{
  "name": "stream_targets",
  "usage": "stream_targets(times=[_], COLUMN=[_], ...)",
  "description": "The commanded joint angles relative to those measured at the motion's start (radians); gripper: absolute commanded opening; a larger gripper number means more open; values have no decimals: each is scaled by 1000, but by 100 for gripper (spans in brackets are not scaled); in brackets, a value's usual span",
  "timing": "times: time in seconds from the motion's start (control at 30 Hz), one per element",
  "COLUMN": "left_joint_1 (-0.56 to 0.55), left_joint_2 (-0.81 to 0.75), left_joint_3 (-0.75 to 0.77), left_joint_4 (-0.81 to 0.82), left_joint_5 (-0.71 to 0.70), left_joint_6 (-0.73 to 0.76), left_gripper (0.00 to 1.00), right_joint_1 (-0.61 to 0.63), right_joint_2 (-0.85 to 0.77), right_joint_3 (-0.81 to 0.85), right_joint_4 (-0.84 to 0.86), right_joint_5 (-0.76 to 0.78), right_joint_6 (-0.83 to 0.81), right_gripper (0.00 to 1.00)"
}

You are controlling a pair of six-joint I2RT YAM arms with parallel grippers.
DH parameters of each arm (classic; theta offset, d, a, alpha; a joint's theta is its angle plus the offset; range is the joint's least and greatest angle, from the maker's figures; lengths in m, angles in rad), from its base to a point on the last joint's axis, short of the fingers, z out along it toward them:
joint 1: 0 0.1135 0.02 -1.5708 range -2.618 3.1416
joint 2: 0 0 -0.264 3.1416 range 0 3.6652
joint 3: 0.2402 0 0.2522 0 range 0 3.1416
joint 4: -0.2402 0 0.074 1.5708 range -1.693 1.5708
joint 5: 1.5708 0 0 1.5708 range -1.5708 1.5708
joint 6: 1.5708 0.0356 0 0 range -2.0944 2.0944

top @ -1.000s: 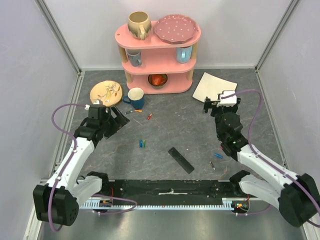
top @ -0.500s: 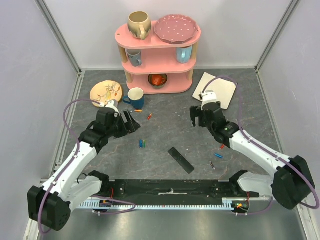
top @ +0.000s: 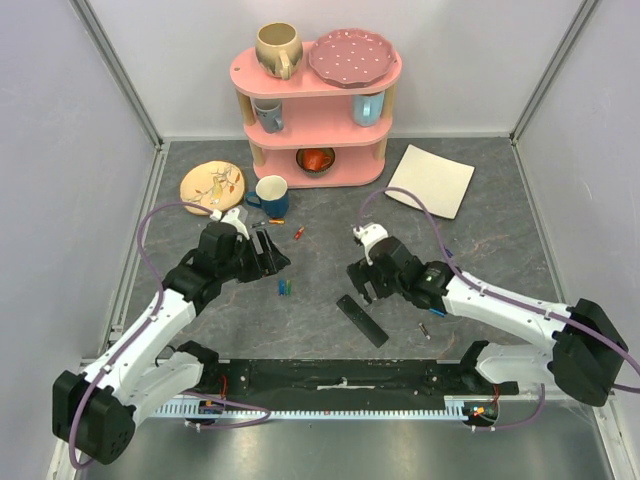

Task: Load the batteries into the remote control

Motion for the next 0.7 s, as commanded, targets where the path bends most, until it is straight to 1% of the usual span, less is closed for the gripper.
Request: stream_targets(times=[0.0,0.2,0.37,0.5,0.57,0.67], left_joint_1=[-2,-2,-2,-2,-2,-2], left_joint_2=[-32,-41,-59,-72,-75,-78], left_joint_3=[-4,-18,-34,-44,-46,-44], left_joint_4=[47,57,57,57,57,55], left_joint_5=[50,65,68,70,86,99], left_joint_6=[-21,-27,-34,-34,-32,-41], left_gripper=[81,80,80,79,79,79], right_joint_1=[72,164,218,229,230,229], right_joint_2=[7,38,71,97,111,128], right_joint_3=[-42,-44,-45,-56,-59,-67], right_joint_4=[-51,-52,-55,-55,-62,-46], right_joint_5=[-16,-25,-24,-16,4,-20], right_joint_6=[49,66,78,95,118,125], right_gripper=[98,98,97,95,91,88])
